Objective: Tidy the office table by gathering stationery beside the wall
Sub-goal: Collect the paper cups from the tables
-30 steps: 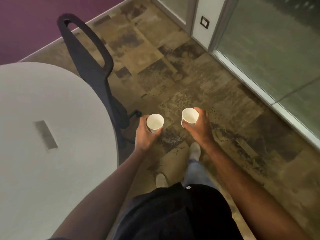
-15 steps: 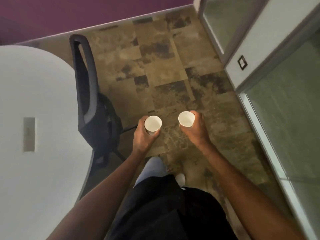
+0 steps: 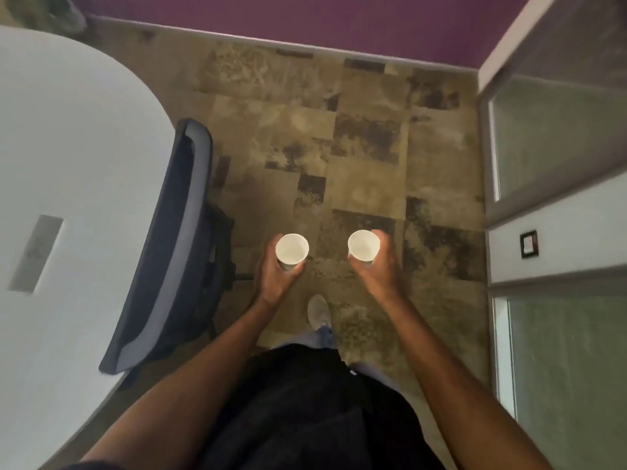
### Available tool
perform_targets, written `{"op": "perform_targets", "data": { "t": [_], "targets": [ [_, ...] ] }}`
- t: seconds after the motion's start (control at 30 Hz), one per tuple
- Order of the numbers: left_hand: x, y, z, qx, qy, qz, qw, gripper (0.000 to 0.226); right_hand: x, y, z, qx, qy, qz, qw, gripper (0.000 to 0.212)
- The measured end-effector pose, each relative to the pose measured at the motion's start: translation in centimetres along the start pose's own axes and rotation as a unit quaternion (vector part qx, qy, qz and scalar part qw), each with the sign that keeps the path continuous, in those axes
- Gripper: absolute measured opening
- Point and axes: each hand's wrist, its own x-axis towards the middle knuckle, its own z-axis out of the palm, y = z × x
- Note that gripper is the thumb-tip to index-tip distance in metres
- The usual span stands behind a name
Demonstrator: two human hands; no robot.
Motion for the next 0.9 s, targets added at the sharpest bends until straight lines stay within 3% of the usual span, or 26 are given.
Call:
{"op": "perform_targets", "data": {
  "t": [0.5,0.9],
  "targets": [
    [19.9,5.5,0.7,-0.051,0.152,-0.089,0.983,0.075,27.7,-14.9,6.2,-0.037,-0.145,-0.152,0.977,0.075],
    [39.0,8.4,-2.2,-0.074,0.339,-0.209,0.914,0.077,49.2,-28.3,16.8,-0.094,-0.278,-0.294,0.910,0.079]
  ]
}}
